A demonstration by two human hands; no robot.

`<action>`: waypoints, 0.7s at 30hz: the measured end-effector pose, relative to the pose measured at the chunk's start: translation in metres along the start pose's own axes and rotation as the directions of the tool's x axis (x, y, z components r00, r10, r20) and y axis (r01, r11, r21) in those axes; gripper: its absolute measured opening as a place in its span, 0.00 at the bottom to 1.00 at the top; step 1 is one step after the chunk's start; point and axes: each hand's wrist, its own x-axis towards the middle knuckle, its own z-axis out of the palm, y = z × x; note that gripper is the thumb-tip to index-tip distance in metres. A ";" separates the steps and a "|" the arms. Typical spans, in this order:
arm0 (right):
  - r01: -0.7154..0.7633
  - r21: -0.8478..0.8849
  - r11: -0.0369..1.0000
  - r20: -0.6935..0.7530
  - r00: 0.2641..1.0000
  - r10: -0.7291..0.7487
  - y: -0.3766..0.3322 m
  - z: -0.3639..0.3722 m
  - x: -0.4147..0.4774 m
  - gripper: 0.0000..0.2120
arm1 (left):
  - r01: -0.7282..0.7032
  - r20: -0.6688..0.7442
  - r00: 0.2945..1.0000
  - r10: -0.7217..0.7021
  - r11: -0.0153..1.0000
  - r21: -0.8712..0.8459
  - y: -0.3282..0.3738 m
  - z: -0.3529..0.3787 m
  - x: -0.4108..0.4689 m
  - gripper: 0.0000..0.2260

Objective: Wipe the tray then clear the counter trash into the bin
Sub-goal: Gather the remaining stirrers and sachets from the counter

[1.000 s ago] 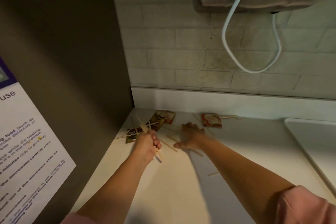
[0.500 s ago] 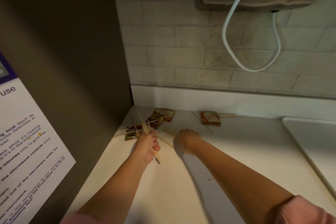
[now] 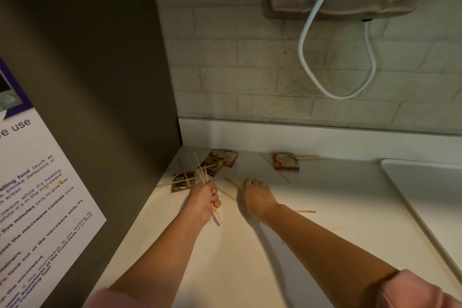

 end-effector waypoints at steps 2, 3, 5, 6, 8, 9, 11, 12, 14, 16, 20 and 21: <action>-0.011 0.044 0.999 0.001 1.000 0.011 0.002 -0.003 -0.001 0.16 | 0.000 -0.002 1.000 0.000 1.000 0.006 0.000 0.001 -0.001 0.10; -0.016 0.080 0.997 0.003 1.000 0.016 0.003 -0.006 0.000 0.17 | 0.001 0.000 1.000 -0.001 1.000 0.012 0.000 0.001 -0.002 0.10; -0.015 0.187 0.982 0.012 1.000 0.013 0.005 -0.013 0.002 0.17 | 0.003 0.007 1.000 -0.003 1.000 0.024 -0.001 0.003 -0.002 0.10; -0.007 0.252 0.968 0.017 1.000 0.003 0.005 -0.018 0.003 0.15 | 0.006 0.013 1.000 -0.006 1.000 0.028 -0.002 0.004 -0.001 0.10; -0.002 0.381 0.924 0.011 1.000 -0.002 0.005 -0.028 0.005 0.07 | 0.013 0.035 0.999 -0.013 1.000 0.027 -0.004 0.007 -0.001 0.10; -0.004 0.433 0.901 0.003 1.000 0.002 0.004 -0.033 0.005 0.05 | 0.015 0.053 0.998 -0.016 1.000 0.023 -0.005 0.010 -0.002 0.10; 0.008 0.503 0.864 -0.015 1.000 -0.001 0.002 -0.043 0.002 0.03 | 0.009 0.098 0.995 -0.012 1.000 0.030 -0.005 0.017 -0.004 0.11; 0.019 0.525 0.851 -0.021 1.000 -0.010 0.000 -0.046 0.001 0.03 | 0.000 0.122 0.992 -0.005 0.999 0.042 -0.005 0.021 -0.005 0.11; 0.035 0.572 0.820 -0.012 0.999 -0.035 -0.004 -0.051 -0.005 0.03 | -0.028 0.163 0.987 0.015 0.997 0.073 -0.005 0.030 -0.009 0.12; 0.038 0.587 0.809 0.023 0.998 -0.064 -0.008 -0.051 -0.010 0.05 | -0.058 0.177 0.983 0.038 0.993 0.107 -0.006 0.037 -0.013 0.12; 0.065 0.569 0.820 0.097 0.985 -0.145 0.001 -0.057 -0.017 0.11 | -0.066 0.127 0.990 0.055 0.994 0.083 -0.006 0.042 -0.018 0.15; 0.074 0.587 0.806 0.122 0.976 -0.178 0.005 -0.060 -0.019 0.12 | -0.056 0.119 0.992 0.047 0.995 0.078 -0.006 0.040 -0.017 0.15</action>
